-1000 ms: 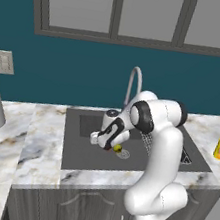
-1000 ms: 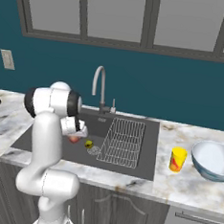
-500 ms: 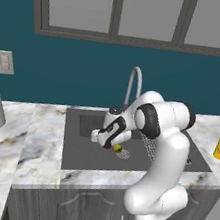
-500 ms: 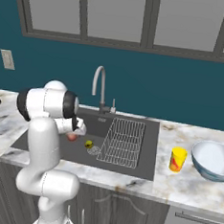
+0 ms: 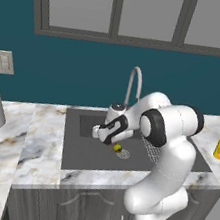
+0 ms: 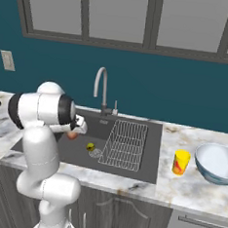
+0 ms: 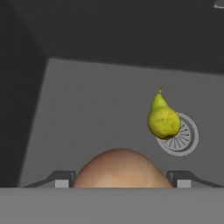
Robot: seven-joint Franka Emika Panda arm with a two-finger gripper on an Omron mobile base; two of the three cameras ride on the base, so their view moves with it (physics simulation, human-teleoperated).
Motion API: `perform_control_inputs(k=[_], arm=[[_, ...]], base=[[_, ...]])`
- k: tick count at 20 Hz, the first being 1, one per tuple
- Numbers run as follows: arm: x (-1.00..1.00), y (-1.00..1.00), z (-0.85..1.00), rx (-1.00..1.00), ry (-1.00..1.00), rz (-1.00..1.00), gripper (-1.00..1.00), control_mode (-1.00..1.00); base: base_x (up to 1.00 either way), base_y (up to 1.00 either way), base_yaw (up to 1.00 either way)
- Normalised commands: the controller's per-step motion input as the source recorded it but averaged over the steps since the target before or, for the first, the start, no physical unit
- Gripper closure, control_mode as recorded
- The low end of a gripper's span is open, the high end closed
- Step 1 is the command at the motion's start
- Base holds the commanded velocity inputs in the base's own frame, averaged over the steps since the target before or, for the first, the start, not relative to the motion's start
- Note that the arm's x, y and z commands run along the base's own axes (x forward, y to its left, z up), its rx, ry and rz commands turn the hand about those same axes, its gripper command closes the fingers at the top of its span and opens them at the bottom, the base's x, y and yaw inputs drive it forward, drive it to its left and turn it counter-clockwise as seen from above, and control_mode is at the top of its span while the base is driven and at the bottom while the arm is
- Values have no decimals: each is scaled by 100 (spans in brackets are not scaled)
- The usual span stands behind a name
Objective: Remove the pear and peach from the sink. Then move the bowl and cup from the counter to the sink for washing.
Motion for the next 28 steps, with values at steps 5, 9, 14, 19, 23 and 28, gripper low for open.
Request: perform_control_inputs(k=[5,9,14,19,23,28], arm=[[-12,0,34,1,-3,0,100,-100],[-17,1,32,3,-5,0,100,-100],[-20,4,31,3,-5,0,100,-100],[-21,5,32,3,-6,0,100,-100],[-22,12,33,1,-6,0,100,-100],[-22,11,35,1,-4,0,100,-100]], base=[[0,0,0],[0,0,0],[0,0,0],[0,0,0],[0,0,0],[0,0,0]])
